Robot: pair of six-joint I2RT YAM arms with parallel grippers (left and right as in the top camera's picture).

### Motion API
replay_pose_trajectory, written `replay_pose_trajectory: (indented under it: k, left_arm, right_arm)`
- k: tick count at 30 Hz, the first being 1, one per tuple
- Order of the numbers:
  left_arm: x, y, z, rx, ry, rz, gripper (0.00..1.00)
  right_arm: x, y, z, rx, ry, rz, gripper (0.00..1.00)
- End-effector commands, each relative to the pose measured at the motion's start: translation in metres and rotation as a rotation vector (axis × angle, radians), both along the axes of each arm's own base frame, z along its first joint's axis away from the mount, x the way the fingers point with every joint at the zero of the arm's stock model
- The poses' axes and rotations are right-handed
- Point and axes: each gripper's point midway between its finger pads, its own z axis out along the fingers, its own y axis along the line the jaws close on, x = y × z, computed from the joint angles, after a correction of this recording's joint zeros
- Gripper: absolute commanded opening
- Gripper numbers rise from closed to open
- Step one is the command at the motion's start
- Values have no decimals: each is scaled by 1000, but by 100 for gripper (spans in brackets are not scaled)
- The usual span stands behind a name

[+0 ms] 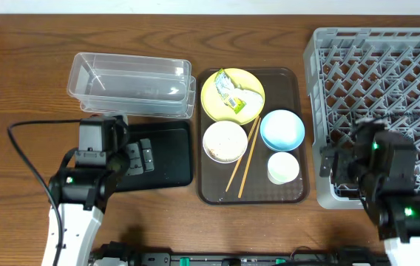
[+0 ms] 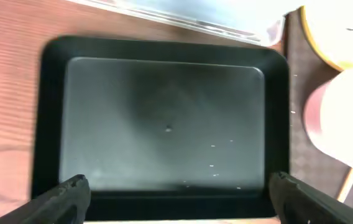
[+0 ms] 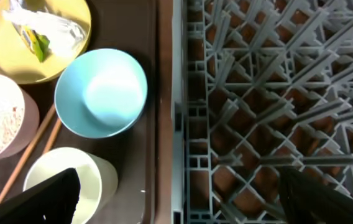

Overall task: Sort waste into correct bins and load items into the dishwasher rack
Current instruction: 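Reach the left gripper to the yellow plate and grasp the tissue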

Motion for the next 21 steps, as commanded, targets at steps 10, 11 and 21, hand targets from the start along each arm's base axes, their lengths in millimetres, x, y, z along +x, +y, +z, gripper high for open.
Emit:
replay_pose_trajectory:
  k: [10, 11, 21]
  left_arm:
    - [88, -62, 71, -176, -295, -149, 91]
    - [98, -68, 75, -173, -312, -160, 91]
    - [175, -167, 42, -256, -372, -296, 90]
  right_arm:
    - [14, -2, 21, 1, -38, -3, 99]
    - [14, -2, 21, 1, -39, -3, 99]
    - [14, -2, 21, 1, -41, -3, 99]
